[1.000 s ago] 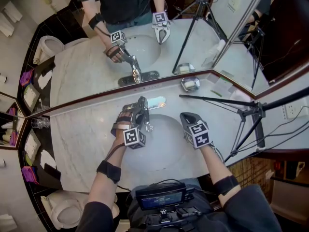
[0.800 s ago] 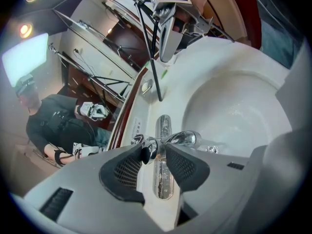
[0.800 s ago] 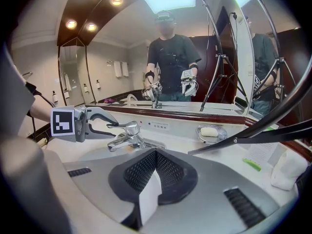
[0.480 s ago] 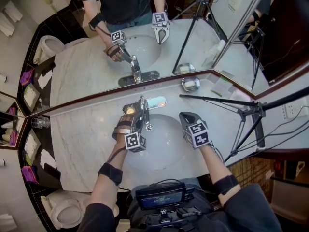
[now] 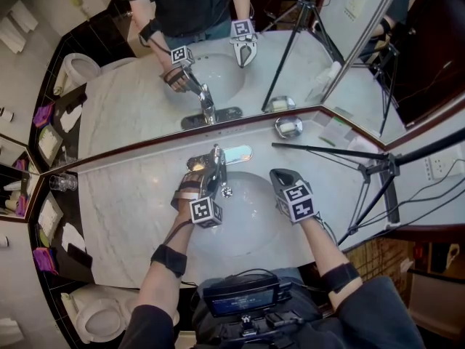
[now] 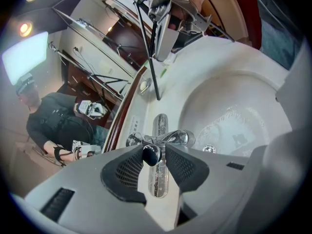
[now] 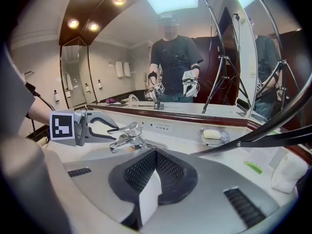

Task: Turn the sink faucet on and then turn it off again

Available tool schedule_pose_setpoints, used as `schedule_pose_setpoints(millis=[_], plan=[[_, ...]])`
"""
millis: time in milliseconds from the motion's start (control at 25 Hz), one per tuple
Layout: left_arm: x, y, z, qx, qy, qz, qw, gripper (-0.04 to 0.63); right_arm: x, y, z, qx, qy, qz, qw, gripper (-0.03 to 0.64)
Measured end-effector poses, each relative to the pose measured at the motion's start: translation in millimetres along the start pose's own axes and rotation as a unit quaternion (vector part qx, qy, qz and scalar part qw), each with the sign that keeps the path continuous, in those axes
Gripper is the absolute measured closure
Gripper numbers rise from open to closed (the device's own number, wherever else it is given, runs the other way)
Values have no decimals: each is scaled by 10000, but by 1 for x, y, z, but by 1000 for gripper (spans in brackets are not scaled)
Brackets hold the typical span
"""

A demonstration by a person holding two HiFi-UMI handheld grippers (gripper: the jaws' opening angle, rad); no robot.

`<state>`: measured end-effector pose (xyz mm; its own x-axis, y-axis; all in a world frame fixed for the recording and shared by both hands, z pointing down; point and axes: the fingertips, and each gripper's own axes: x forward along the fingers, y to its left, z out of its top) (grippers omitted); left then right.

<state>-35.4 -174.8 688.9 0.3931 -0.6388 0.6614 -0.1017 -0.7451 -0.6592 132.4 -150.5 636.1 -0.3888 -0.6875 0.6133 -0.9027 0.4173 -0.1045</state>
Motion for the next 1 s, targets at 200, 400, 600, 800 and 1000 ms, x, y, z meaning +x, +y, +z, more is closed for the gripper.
schedule_pose_setpoints(millis=[200, 400, 600, 800, 1000], plan=[[-16, 3, 2, -15, -6, -50, 10000, 460, -4, 4, 7, -29, -77, 45, 10000, 598], [-40, 6, 2, -135, -69, -104, 9998, 460, -6, 10, 9, -51, -130, 97, 9999, 598], [-67, 22, 1, -717, -107, 238, 9971, 556, -10, 20, 15, -139, -206, 195, 9995, 598], [-100, 37, 6, -1557, -258, 562, 9859, 595, -15, 24, 20, -268, -343, 280, 9987, 598], [-130, 45, 5, -2991, -579, 724, 9497, 595, -24, 33, 30, -376, -450, 380, 9976, 598]])
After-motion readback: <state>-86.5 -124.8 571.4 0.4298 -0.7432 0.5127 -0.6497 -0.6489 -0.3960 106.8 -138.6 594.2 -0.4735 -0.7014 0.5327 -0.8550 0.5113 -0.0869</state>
